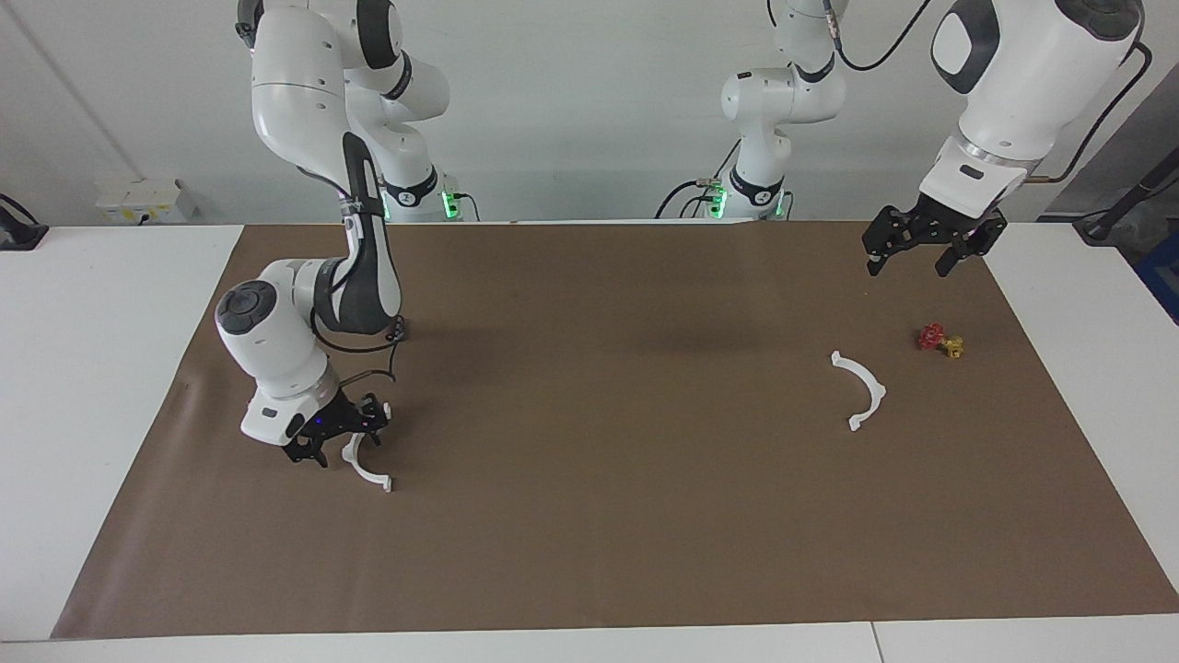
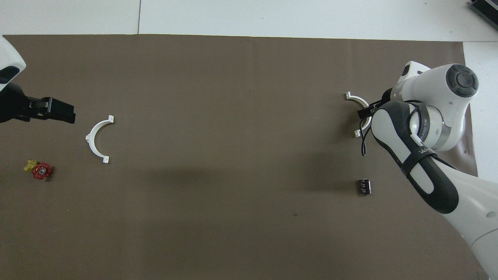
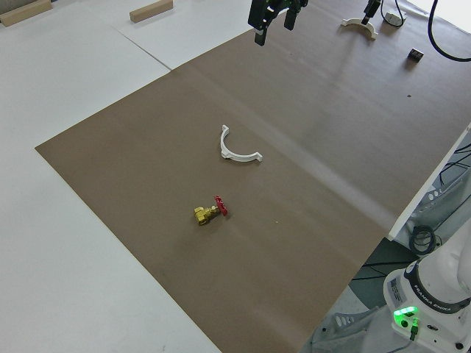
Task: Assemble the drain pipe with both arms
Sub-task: 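Grasp the white clamp half near the right gripper and lift it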
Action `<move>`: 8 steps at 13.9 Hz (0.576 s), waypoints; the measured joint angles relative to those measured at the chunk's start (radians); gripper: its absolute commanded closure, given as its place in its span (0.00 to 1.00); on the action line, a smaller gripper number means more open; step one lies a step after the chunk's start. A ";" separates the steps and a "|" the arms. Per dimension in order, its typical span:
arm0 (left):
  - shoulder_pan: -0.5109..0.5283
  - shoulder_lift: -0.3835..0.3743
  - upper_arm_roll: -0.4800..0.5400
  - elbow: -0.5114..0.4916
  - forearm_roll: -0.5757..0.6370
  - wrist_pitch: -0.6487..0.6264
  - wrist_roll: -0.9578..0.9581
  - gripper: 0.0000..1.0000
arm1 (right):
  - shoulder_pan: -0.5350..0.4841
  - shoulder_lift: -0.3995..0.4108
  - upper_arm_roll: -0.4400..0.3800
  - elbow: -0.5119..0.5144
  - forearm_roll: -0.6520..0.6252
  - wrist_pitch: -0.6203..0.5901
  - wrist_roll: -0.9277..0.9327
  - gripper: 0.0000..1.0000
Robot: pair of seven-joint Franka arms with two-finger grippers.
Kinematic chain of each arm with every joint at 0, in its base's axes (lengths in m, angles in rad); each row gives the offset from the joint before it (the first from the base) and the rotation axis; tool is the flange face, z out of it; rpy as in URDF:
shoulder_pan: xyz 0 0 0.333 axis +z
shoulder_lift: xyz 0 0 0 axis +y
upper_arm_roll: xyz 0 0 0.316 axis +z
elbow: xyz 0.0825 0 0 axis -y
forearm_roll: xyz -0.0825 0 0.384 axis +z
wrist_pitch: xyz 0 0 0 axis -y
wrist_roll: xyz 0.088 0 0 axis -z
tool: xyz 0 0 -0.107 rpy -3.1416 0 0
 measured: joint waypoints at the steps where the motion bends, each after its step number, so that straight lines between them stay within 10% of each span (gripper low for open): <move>1: 0.000 0.000 0.000 0.000 0.000 0.000 0.000 0.00 | -0.003 0.002 0.000 0.000 0.001 0.000 -0.027 0.45; 3: 0.000 0.000 0.000 0.000 0.000 0.000 0.000 0.00 | -0.011 0.003 -0.001 0.000 0.001 0.000 -0.048 0.54; 6: 0.000 0.000 0.001 0.000 0.000 0.000 0.000 0.00 | -0.012 0.003 -0.001 -0.004 0.001 0.000 -0.050 1.00; 8: 0.000 0.000 0.001 0.000 0.000 0.000 0.000 0.00 | -0.016 0.003 -0.002 -0.007 0.002 0.000 -0.048 1.00</move>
